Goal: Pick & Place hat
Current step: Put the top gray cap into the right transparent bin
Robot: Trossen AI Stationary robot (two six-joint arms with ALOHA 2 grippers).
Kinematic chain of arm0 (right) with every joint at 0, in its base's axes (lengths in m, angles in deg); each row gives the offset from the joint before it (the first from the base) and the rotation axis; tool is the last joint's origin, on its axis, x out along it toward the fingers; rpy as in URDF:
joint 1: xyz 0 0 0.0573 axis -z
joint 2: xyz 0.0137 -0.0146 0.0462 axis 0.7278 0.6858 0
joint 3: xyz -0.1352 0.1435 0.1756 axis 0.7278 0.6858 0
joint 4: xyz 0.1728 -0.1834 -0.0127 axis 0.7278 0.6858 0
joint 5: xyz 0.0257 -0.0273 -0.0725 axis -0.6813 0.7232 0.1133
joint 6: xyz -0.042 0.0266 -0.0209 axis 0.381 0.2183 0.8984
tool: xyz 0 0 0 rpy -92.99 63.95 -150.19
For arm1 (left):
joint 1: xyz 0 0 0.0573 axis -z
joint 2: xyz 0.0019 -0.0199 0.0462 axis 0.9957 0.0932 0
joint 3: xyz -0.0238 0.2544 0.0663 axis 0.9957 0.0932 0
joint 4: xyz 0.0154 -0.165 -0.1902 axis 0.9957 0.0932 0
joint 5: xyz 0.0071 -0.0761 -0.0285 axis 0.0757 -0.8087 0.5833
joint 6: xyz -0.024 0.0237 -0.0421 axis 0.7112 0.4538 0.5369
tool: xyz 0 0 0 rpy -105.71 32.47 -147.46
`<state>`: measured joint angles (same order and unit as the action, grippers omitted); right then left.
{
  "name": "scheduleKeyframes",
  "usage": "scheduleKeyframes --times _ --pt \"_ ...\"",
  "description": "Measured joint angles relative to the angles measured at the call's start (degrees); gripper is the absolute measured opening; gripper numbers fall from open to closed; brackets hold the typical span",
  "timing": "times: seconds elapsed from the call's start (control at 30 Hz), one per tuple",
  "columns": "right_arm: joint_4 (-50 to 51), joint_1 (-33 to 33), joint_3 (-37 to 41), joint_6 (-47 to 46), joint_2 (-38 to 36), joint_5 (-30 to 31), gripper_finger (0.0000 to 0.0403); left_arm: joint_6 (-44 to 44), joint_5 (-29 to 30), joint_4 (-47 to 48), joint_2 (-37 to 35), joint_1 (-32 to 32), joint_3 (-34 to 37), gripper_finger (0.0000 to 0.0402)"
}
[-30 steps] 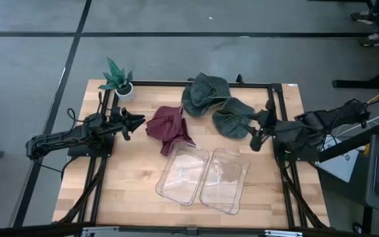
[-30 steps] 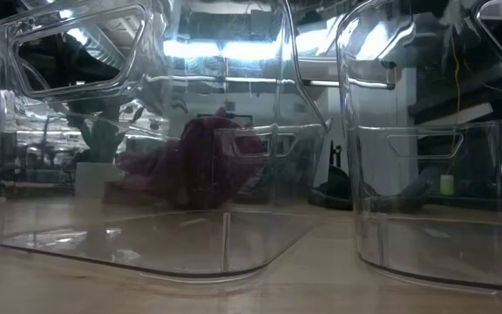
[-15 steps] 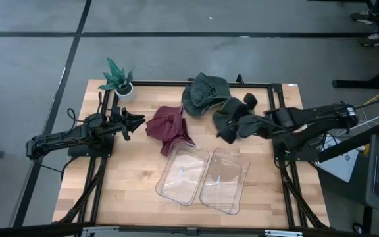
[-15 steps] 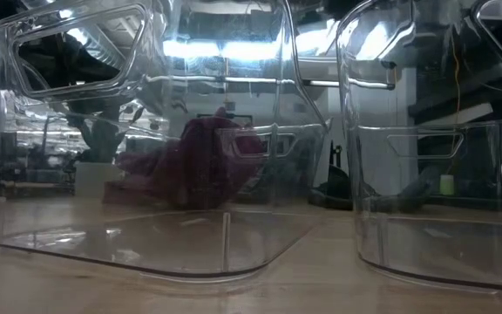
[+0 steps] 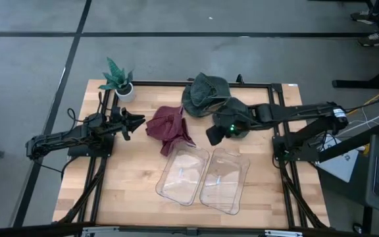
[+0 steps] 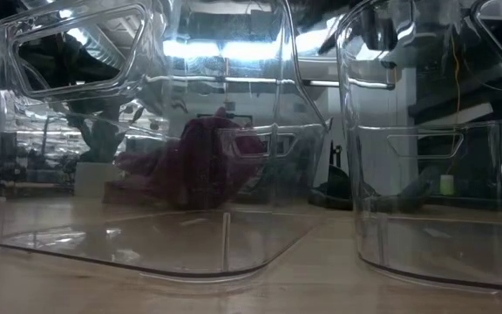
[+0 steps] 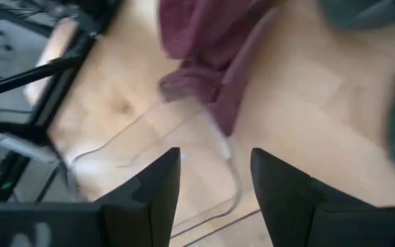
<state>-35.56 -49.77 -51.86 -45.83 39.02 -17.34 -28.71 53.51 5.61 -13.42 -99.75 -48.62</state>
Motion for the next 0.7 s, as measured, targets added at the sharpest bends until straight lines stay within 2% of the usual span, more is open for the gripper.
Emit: scheduleKeyframes --times 0.1,0.23,0.47,0.7 --pt "1.06 1.68 0.00 3.57 0.27 2.04 0.0178 0.00 0.00 0.02 0.00 -0.02 0.00 0.0136" --pt "1.94 3.51 0.00 15.30 0.42 4.51 0.0178 0.00 0.00 0.00 0.00 -0.01 0.01 0.0136" --pt "5.73 6.28 -0.02 30.30 0.39 10.00 0.0178 0.00 0.00 0.02 0.00 -0.02 0.00 0.0136" --pt "9.24 7.79 0.00 50.58 0.39 10.55 0.0178 0.00 0.00 0.02 0.00 0.00 0.02 0.0136"
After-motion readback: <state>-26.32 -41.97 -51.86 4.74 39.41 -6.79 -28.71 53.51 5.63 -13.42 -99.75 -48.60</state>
